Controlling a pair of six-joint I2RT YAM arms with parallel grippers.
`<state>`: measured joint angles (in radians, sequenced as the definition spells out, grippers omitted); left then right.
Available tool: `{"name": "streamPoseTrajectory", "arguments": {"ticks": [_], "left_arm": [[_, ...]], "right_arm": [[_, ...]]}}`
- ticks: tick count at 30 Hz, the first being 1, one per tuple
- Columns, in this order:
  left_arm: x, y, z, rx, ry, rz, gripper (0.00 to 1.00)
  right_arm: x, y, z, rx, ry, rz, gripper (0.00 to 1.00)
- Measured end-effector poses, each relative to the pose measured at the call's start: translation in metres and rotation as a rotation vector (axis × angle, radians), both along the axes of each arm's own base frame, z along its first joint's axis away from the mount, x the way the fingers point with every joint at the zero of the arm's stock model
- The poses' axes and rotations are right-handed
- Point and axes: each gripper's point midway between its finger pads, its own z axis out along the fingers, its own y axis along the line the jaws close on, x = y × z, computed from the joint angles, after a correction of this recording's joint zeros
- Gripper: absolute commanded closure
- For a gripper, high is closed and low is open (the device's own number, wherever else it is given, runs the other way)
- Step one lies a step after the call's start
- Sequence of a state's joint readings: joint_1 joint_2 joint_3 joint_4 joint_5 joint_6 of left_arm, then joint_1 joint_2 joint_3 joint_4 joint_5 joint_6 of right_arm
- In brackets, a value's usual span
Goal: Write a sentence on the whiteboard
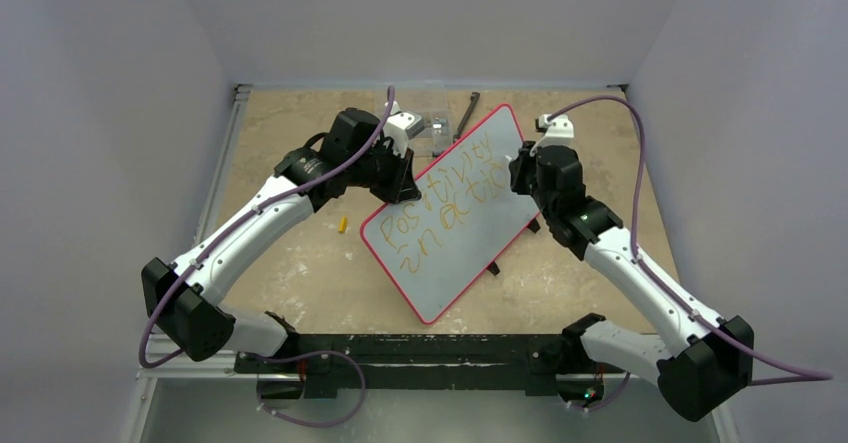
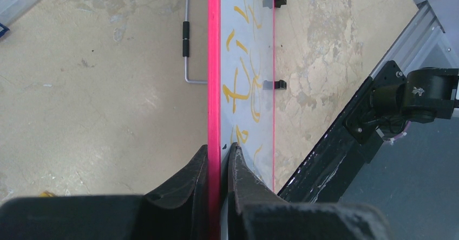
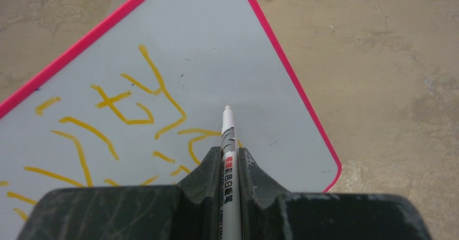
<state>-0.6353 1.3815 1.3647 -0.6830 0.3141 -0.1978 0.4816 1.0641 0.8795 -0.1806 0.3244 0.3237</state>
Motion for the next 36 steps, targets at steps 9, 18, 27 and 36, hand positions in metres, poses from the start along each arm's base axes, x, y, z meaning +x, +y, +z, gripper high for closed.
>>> {"name": "streamPoseTrajectory", "arguments": {"ticks": [9, 18, 27, 36], "left_arm": [[0.0, 0.0, 0.0, 0.0, 0.0, 0.0, 1.0], [0.0, 0.0, 0.0, 0.001, 0.001, 0.001, 1.0], [-0.001, 0.001, -0.002, 0.006, 0.006, 0.004, 1.0], [-0.001, 0.002, -0.002, 0.008, 0.006, 0.006, 1.0]], "right_arm": [[0.009, 0.002, 0.001, -0.002, -0.011, -0.003, 1.0], [0.01, 0.001, -0.007, -0.001, -0.006, -0.004, 1.0], [0.0, -0.005, -0.029, -0.002, 0.03, -0.014, 1.0], [-0.009, -0.009, -0.046, 0.008, 0.057, -0.021, 1.0]]}}
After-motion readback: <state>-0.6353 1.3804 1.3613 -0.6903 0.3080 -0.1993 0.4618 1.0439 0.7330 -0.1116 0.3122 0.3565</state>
